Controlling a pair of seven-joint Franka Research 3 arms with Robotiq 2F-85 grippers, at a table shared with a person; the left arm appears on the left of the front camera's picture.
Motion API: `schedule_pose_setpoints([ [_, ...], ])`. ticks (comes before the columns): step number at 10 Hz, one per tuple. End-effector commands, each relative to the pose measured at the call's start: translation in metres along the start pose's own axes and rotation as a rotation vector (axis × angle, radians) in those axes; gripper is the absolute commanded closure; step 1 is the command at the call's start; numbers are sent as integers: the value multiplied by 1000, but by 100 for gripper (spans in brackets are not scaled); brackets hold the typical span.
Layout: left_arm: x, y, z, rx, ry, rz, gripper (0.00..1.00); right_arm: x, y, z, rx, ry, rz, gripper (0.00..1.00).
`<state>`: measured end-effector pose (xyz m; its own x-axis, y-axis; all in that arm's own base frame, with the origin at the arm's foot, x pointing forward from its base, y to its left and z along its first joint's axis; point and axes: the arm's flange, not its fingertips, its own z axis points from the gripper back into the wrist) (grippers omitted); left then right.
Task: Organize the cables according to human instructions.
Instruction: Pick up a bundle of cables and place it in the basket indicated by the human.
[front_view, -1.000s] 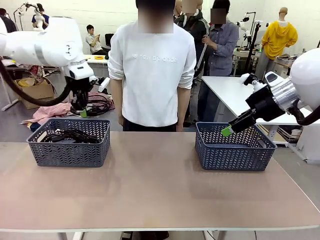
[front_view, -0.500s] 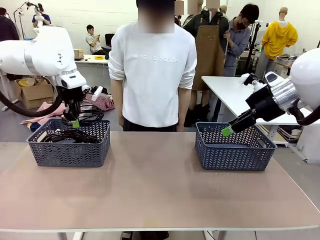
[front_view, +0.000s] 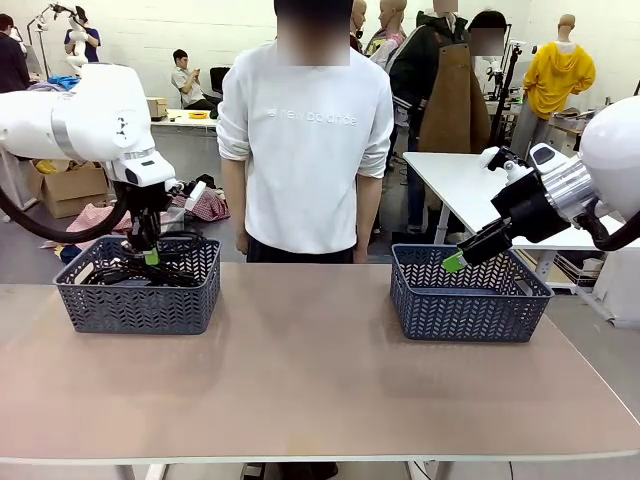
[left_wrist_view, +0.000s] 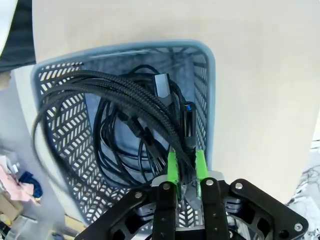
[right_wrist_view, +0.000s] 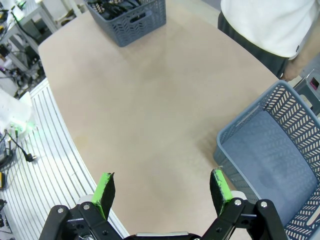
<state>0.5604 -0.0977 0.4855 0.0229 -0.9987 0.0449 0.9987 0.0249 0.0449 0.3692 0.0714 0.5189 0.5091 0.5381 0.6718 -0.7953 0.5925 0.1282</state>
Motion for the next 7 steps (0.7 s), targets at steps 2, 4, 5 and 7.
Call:
schedule_pose_setpoints([
  [2,-2,1,-2,40,8,43,50,-1,-3,-3,22,-29,16,0],
  [4,-3,1,2,54,-11,46,30,-1,-3,-3,22,-29,16,0],
  [5,-4,1,7,56,-29,46,29,-1,-3,-3,22,-29,16,0],
  [7,-5,1,16,44,-49,52,9,-1,-3,-3,22,-29,16,0],
])
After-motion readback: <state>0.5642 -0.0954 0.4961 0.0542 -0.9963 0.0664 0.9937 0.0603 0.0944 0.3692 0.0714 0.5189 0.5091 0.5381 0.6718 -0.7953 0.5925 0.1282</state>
